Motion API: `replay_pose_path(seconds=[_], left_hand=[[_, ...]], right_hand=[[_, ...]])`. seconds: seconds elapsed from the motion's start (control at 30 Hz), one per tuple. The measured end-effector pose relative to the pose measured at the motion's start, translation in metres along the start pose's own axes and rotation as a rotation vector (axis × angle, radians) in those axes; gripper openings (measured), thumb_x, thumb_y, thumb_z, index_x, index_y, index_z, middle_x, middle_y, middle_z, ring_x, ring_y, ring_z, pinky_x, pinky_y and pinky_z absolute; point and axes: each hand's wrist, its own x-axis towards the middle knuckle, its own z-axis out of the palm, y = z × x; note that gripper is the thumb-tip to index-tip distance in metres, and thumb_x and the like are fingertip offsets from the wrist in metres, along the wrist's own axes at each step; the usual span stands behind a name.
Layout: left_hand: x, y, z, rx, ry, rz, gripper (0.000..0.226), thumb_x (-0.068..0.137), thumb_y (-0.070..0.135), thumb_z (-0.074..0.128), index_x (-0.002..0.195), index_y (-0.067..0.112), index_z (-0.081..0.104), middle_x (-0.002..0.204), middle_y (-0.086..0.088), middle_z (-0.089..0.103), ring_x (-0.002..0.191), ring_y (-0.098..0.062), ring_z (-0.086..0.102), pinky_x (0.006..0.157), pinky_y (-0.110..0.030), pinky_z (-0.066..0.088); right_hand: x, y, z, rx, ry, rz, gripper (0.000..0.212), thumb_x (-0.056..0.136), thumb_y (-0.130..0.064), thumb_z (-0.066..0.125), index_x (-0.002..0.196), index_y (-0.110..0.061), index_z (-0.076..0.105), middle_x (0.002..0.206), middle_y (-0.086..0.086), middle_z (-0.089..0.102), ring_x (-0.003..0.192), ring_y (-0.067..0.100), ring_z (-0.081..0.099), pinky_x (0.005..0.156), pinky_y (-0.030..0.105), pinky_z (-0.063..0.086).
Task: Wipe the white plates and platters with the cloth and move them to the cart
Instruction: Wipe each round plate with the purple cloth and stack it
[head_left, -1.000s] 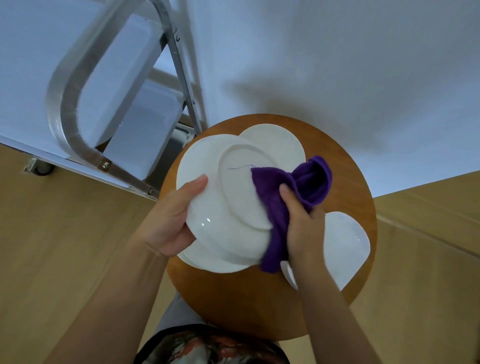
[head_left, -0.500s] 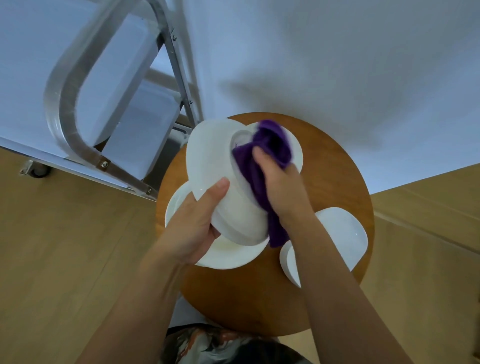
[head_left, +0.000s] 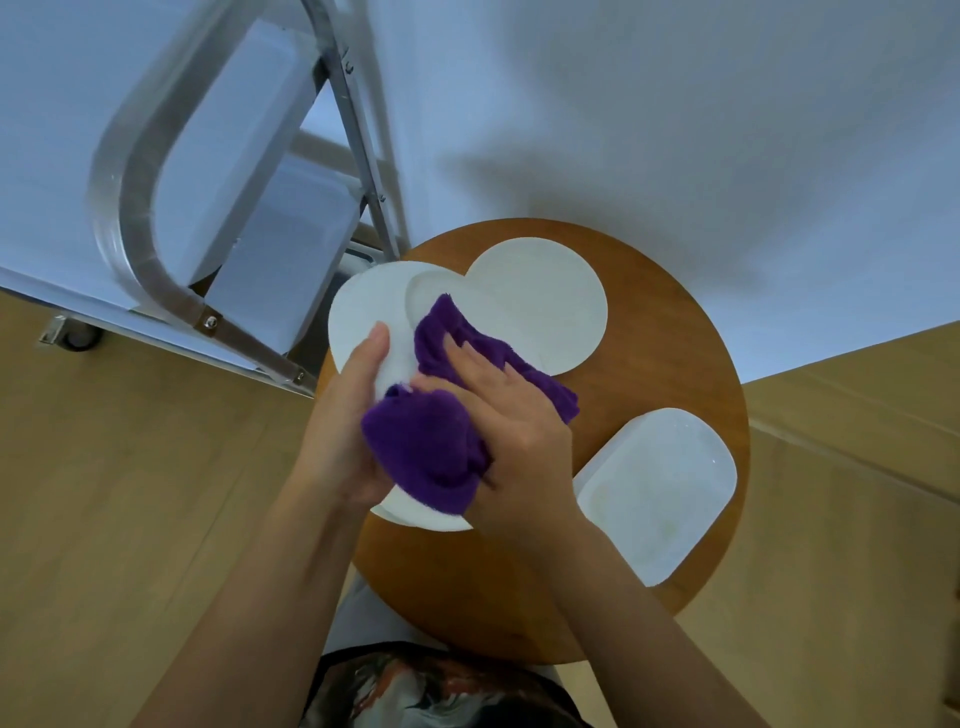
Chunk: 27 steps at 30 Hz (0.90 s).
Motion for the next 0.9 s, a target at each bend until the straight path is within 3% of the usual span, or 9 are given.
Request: replay_pose_path(seconds=[0.1,0.17,0.23,0.27,0.33,0.43,0.6,0.7,0.9], left_hand=[[0.008,0.004,0.002,-0.078,0.065,0.144,0.044,0.091,0.046,0.043,0.123,0.018,0.053,0.112,-0.009,0.070,0.098,-0.025,0.069,0.073,-0.038,0.058],[0.013,0.018,0.001,-0.091,0.087,0.264,0.043,0.098,0.042,0.033,0.126,0.017,0.052,0.117,-0.008,0.068,0.105,-0.025,0.065,0.078,-0.040,0.058],[0.017,0.035,-0.004,-0.049,0.058,0.328,0.046,0.099,0.042,0.029,0.128,0.018,0.055,0.124,-0.007,0.064,0.112,-0.025,0.062,0.085,-0.043,0.055],[0.016,0.042,-0.006,-0.023,0.017,0.346,0.047,0.099,0.043,0.028,0.123,0.021,0.061,0.125,-0.006,0.064,0.114,-0.025,0.061,0.085,-0.043,0.055],[0.013,0.050,-0.012,0.032,-0.077,0.362,0.048,0.098,0.043,0.028,0.112,0.026,0.071,0.124,-0.004,0.064,0.115,-0.024,0.060,0.083,-0.041,0.055],[0.008,0.045,-0.011,0.132,-0.123,0.322,0.043,0.094,0.043,0.037,0.117,0.024,0.067,0.121,-0.003,0.066,0.113,-0.022,0.061,0.081,-0.035,0.055],[0.003,0.023,-0.004,0.285,-0.234,0.167,0.071,0.067,0.051,0.077,0.127,0.019,0.054,0.120,-0.009,0.066,0.110,-0.027,0.063,0.079,-0.035,0.056],[0.004,0.020,0.000,0.333,-0.238,0.157,0.077,0.066,0.052,0.077,0.132,0.021,0.050,0.124,-0.011,0.063,0.113,-0.030,0.060,0.082,-0.038,0.055],[0.003,0.018,-0.009,0.318,-0.097,0.159,0.055,0.083,0.040,0.054,0.133,0.022,0.045,0.120,-0.011,0.064,0.109,-0.032,0.063,0.079,-0.043,0.056]], right_hand=[[-0.023,0.000,-0.004,-0.051,0.019,-0.027,0.046,0.077,-0.038,0.069,0.116,-0.014,0.059,0.129,0.006,0.055,0.127,0.022,0.047,0.108,0.038,0.035],[-0.043,0.001,-0.007,0.059,0.003,0.072,0.038,0.078,-0.034,0.069,0.111,-0.016,0.062,0.122,0.001,0.059,0.119,0.016,0.053,0.101,0.031,0.044],[-0.049,0.001,-0.017,0.220,0.081,0.407,0.015,0.081,-0.019,0.069,0.093,-0.023,0.062,0.089,-0.019,0.070,0.086,0.002,0.065,0.072,0.016,0.053],[-0.048,0.003,-0.022,0.257,0.192,0.621,0.019,0.083,-0.011,0.067,0.083,-0.028,0.059,0.069,-0.021,0.066,0.068,0.001,0.063,0.058,0.011,0.048],[-0.042,0.011,-0.032,0.346,0.455,0.931,0.025,0.088,-0.010,0.060,0.077,-0.030,0.051,0.062,-0.014,0.060,0.060,0.005,0.058,0.052,0.011,0.043],[-0.011,0.015,-0.052,0.490,0.616,0.835,0.019,0.090,-0.017,0.058,0.086,-0.034,0.052,0.067,-0.022,0.064,0.064,-0.002,0.063,0.056,0.016,0.047],[0.043,0.014,-0.048,0.387,0.196,0.587,0.008,0.083,-0.034,0.057,0.091,-0.035,0.054,0.076,-0.032,0.062,0.078,-0.013,0.057,0.064,0.008,0.045],[0.047,0.007,-0.035,0.376,-0.004,0.560,0.021,0.079,-0.042,0.055,0.097,-0.031,0.054,0.081,-0.027,0.060,0.082,-0.012,0.056,0.066,0.002,0.041],[-0.001,-0.007,-0.031,0.838,-0.015,0.665,0.013,0.071,-0.025,0.069,0.084,-0.025,0.066,0.075,-0.018,0.067,0.073,0.002,0.064,0.064,0.013,0.049]])
